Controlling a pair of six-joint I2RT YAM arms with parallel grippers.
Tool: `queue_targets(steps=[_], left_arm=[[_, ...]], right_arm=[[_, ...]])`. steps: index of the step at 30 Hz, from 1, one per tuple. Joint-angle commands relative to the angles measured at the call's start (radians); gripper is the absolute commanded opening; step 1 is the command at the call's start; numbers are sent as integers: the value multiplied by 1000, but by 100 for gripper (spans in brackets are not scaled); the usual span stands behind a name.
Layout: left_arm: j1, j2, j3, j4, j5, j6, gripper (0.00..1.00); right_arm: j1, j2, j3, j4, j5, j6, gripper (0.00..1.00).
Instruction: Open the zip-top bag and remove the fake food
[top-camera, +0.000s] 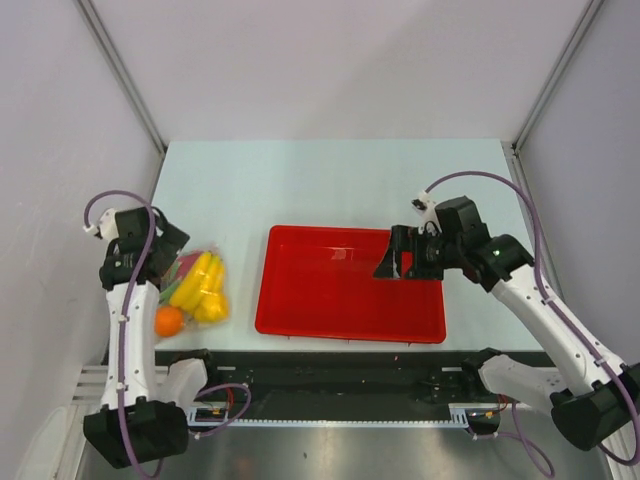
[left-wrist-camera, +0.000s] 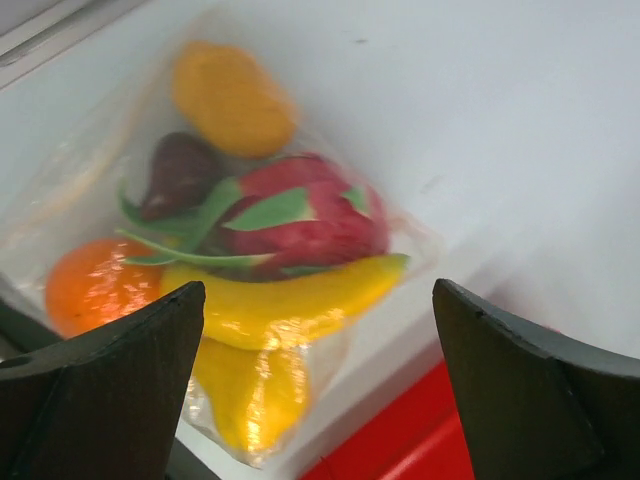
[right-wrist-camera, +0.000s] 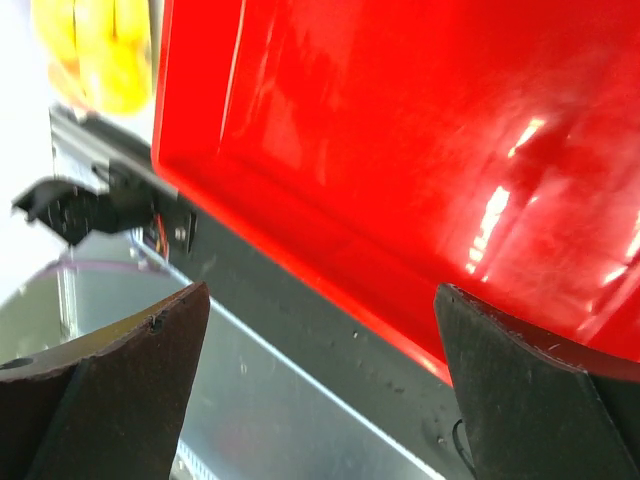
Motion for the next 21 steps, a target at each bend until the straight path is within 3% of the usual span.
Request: queue_targets(steps=[1, 6, 11, 15, 18, 21], left_arm=[[84, -7, -87, -38, -89, -66, 99], [148, -39, -248, -35, -87, -175, 97], [154, -25, -354, 76, 84, -260, 95], [136, 16, -475, 351, 252, -371, 83], [50, 85, -463, 502, 293, -450, 82], [-43, 209, -354, 545, 289, -467, 83]], right_arm=[[51, 22, 48, 25, -29, -2, 100], [66, 24, 59, 0, -9, -44, 100], [66, 28, 64, -10, -9, -53, 100], [65, 41, 76, -16, -3, -65, 100], [66, 53, 82, -21, 0, -71, 100], [66, 76, 90, -13, -9, -73, 100]])
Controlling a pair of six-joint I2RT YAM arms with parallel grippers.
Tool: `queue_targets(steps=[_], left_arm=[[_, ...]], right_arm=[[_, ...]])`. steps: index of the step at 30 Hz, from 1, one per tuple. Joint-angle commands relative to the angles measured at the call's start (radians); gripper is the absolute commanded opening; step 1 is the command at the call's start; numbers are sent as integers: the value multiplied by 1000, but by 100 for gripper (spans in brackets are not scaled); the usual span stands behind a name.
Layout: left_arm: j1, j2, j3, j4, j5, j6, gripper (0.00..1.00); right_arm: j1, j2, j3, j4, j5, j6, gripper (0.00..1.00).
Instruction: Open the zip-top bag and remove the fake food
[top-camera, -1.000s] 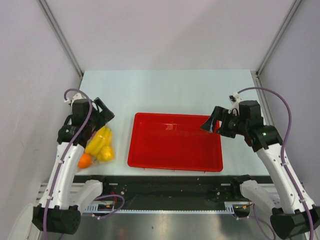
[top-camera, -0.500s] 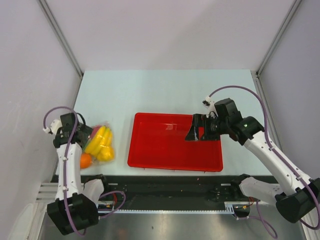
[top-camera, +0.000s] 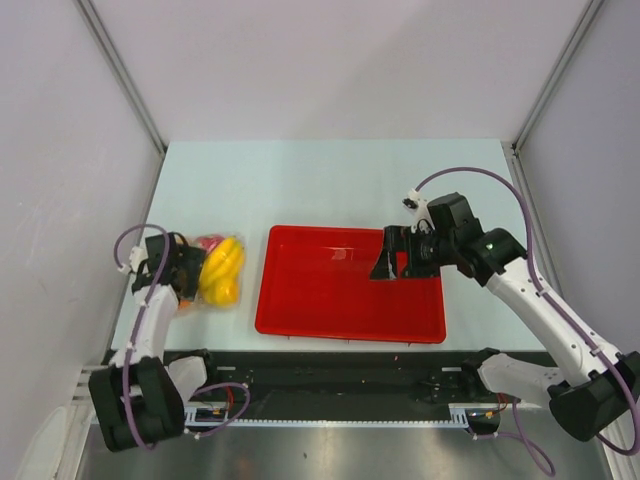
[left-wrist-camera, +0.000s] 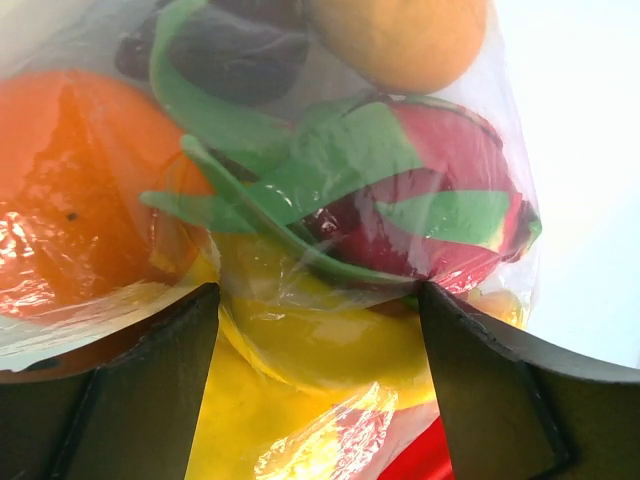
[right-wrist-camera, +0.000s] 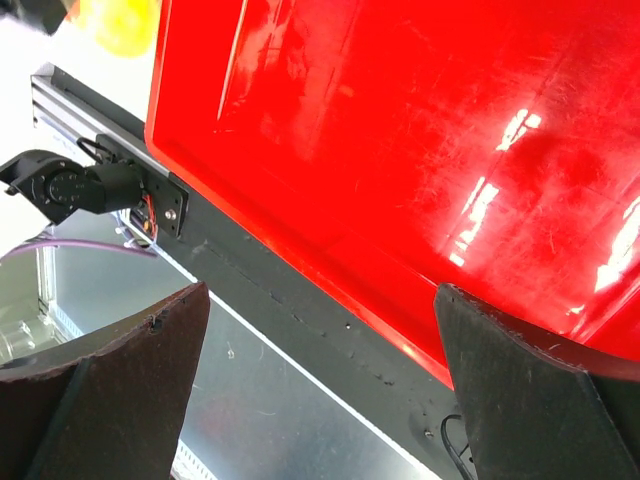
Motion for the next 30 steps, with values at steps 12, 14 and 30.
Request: queue_targets(steps=[12, 14, 30], left_arm=[[-106, 165, 352, 85, 152, 173, 88], [-48, 99, 305, 120, 211, 235, 88], [443, 329, 168, 333, 764, 595, 87]], right_arm=[[9, 121, 123, 36, -35, -38, 99], [16, 136, 138, 40, -46, -44, 100], [79, 171, 66, 157, -205, -40, 100]])
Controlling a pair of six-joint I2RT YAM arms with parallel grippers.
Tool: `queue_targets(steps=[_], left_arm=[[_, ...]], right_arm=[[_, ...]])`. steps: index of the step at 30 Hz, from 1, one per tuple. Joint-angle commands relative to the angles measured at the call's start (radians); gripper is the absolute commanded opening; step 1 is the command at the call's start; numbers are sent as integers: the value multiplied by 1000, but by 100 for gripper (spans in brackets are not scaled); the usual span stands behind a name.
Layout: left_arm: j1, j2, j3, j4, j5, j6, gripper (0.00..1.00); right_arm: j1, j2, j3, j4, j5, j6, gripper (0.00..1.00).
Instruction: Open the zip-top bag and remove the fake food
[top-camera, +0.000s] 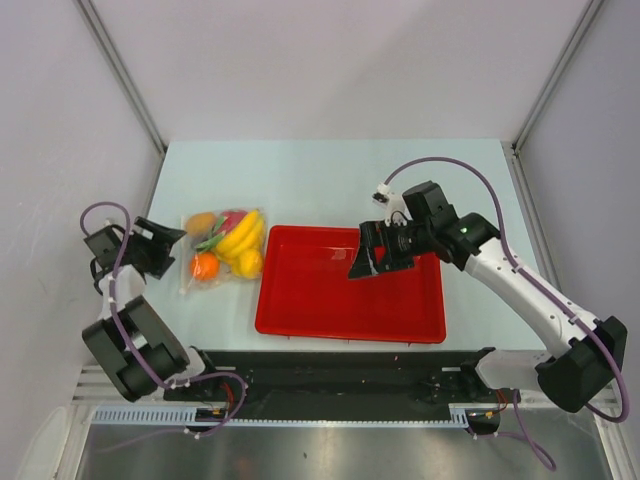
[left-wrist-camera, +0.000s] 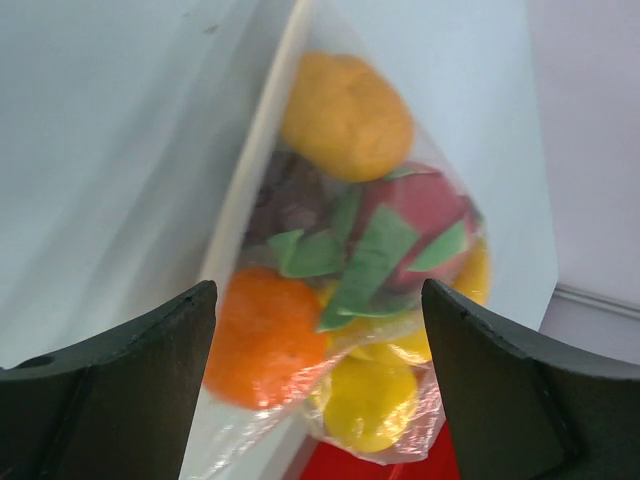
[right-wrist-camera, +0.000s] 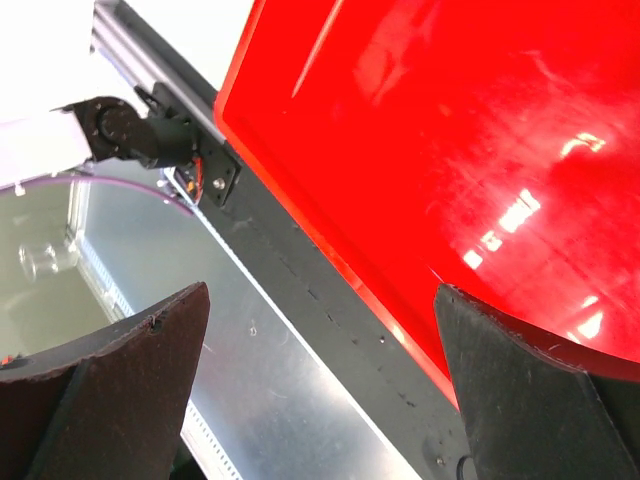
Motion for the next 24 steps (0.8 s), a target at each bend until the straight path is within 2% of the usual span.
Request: queue_targets(steps=[1, 5, 15, 20, 21, 22, 24], left_arm=[[73, 65, 25, -11, 100, 201, 87], [82, 147, 59, -34, 82, 260, 87], [82, 376, 62, 46, 227, 251, 78], [84, 376, 18, 156, 321, 176, 48], [84, 353, 13, 159, 319, 171, 43], [84, 341, 12, 142, 318, 171, 34], [82, 295, 18, 92, 306, 189, 26]], right_arm=[[10, 6, -41, 117, -80, 21, 100], [11, 6, -74, 139, -95, 12, 100], [17, -18, -80, 130, -58, 5, 100], [37, -10, -58, 121, -37, -1, 100], [44, -9, -48, 119, -34, -1, 100], [53, -4, -47, 122, -26, 1, 100], [67, 5, -42, 136, -18, 1, 100]])
